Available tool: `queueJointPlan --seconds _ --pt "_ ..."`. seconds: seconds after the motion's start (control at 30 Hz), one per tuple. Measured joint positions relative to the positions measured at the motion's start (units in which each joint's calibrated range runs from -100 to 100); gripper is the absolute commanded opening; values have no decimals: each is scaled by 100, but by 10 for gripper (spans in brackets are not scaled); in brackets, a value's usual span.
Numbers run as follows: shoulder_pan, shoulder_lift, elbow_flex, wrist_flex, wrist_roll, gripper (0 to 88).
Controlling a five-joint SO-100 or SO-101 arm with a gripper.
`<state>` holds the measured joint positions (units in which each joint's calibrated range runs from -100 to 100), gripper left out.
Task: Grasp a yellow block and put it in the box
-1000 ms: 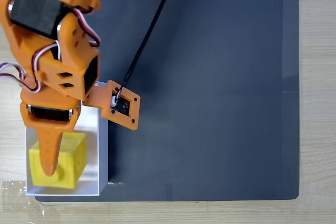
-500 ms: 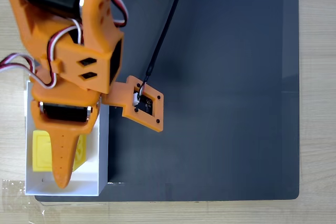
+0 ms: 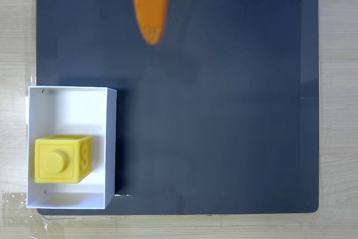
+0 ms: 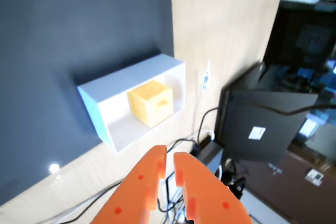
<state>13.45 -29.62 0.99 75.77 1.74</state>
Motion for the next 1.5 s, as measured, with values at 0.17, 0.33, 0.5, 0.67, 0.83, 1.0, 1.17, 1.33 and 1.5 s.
queueJointPlan --seconds 0.17,0.33,0.5,0.67,0.83,1.0,1.17,1.33,1.5 --pt "-540 -1837 1617 268 0 11" --pt "-1026 -3793 3622 9 0 10" --pt "-1089 -5419 5908 -173 0 14" --pt "-1188 -6692 7561 0 5 14" --pt "-1134 -6936 8266 69 0 11" --pt "-1179 -6945 8762 -87 -26 11" --pt "-1170 -6936 9061 -164 5 11" --pt "-1170 -6936 9070 -164 5 11" --pt "-1179 -6936 9070 -173 5 11"
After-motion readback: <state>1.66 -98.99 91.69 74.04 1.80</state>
